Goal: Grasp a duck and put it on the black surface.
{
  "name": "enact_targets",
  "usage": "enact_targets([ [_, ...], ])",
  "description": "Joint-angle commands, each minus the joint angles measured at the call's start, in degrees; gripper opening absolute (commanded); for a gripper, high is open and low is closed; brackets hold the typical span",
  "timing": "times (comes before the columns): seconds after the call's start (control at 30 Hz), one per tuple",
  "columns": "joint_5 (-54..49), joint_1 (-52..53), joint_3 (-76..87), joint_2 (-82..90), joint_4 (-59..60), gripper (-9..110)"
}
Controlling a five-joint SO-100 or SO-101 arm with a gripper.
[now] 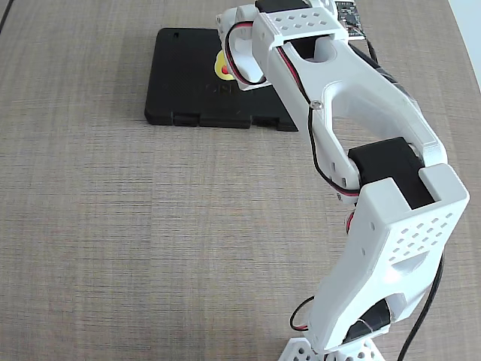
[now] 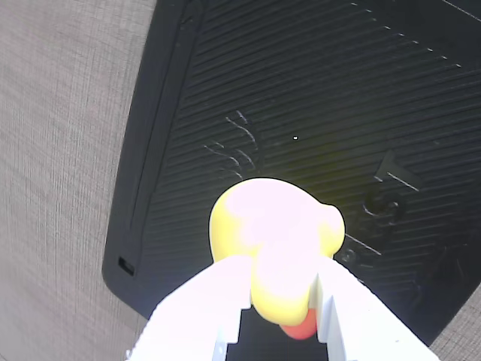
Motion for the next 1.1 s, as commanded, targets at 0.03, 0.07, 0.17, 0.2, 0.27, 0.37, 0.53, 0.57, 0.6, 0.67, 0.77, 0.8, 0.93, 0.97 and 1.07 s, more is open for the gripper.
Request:
enact_targets([
  [0.03,-0.44,-0.35,-0.44,8.88,-0.62,6],
  [0.07,-0.35,-0.35,-0.53,8.88,-0.62,7],
  [0.17,0.09,-0.35,-0.35,8.88,-0.62,13],
  [0.2,0.09,-0.35,-0.18,8.88,-0.62,16],
  [0.27,0.09,-0.18,0.0,8.88,-0.62,20],
  [0.37,0.09,0.44,0.09,9.84,-0.62,25],
  [0.53,0.09,2.81,1.32,17.4,0.09,25],
  [0.57,0.09,3.78,2.2,20.21,-0.18,25],
  [0.6,0.09,4.92,3.34,23.2,-0.09,25],
  [0.67,0.09,7.65,6.59,29.97,0.18,25],
  [0.77,0.09,12.22,14.68,40.69,0.26,25],
  [0.8,0.09,13.54,18.02,44.21,0.26,25],
  [0.93,-0.18,15.91,34.1,58.27,-0.18,20],
  [0.97,-0.44,15.91,38.23,61.61,-0.35,17],
  [1.07,-0.53,15.91,49.83,71.81,-0.53,7],
])
